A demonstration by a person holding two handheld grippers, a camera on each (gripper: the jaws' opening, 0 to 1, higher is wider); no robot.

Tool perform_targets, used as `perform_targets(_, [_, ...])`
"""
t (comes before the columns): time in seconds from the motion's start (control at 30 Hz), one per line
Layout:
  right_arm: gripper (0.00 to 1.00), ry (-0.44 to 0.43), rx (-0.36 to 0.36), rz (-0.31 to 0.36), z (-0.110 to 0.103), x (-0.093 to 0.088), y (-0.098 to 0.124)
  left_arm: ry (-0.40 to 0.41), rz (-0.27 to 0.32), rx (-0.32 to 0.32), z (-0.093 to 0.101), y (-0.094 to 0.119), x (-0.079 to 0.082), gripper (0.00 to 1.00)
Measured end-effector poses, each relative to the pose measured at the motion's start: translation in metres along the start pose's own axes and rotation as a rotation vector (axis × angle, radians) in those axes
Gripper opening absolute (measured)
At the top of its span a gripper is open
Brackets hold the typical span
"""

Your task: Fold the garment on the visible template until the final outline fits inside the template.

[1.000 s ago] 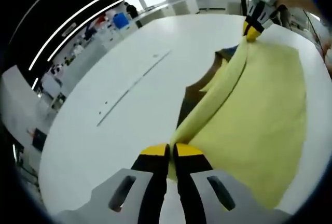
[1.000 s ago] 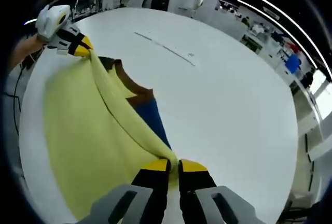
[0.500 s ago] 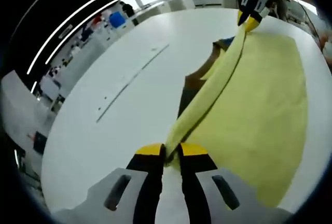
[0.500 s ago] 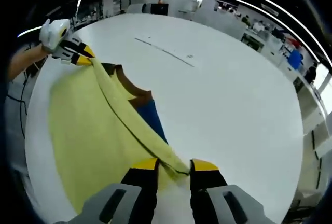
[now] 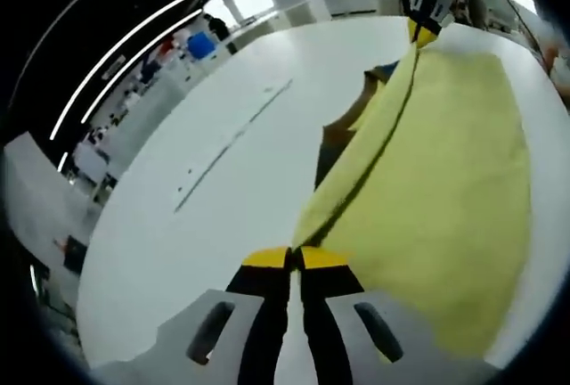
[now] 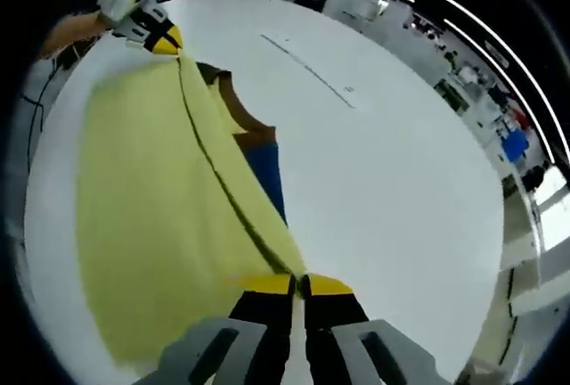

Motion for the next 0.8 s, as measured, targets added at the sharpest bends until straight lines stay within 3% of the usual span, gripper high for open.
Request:
perform_targets(0.1, [0.0, -0.058, -0.019, 0.027, 0.004, 0.002, 0.002, 0.051, 0.034, 0.022, -0.006, 0.002, 0.003, 0.0])
perform_targets(0.2, [0.0, -0.187, -0.021, 0.063, 0.007, 0.004, 0.001, 0.108, 0.036, 0.025, -0.01, -0.002, 0.004, 0.0])
perform_targets(0.3, [0.0, -0.472, 0.019, 0.12, 0.008, 0.004, -0.003, 0.259, 0.017, 0.047, -0.009, -0.005, 0.003, 0.01])
perform_targets(0.37, [0.0, -0.54, 0.004, 0.125, 0.01, 0.002, -0.006, 0.392, 0.046, 0.052, -0.01, -0.008, 0.003, 0.0])
perform_targets(0.47, [0.0, -0.548, -0.009, 0.133, 0.008, 0.005, -0.009, 0.493, 0.056, 0.061, -0.012, -0.012, 0.003, 0.0])
perform_targets(0.6, [0.0, -0.575, -0.007, 0.156, 0.005, 0.01, -0.01, 0.446, 0.05, 0.078, -0.012, -0.012, 0.006, 0.02])
perform_targets(0.7, [0.1, -0.602, -0.004, 0.15, 0.003, 0.01, -0.011, 0.524, 0.097, 0.061, -0.012, -0.007, 0.008, 0.04])
perform_targets(0.8, [0.22, -0.601, -0.009, 0.142, 0.002, 0.01, -0.007, 0.521, 0.081, 0.074, -0.013, -0.002, 0.005, 0.12])
Point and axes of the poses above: the point that each gripper's makers call its tool centre point, and the gripper's own axes: y roughly backward along the fingers, z roughly to its right, x roughly out of its top, the point moved 9 cm from there along y, roughly backward along the fingers
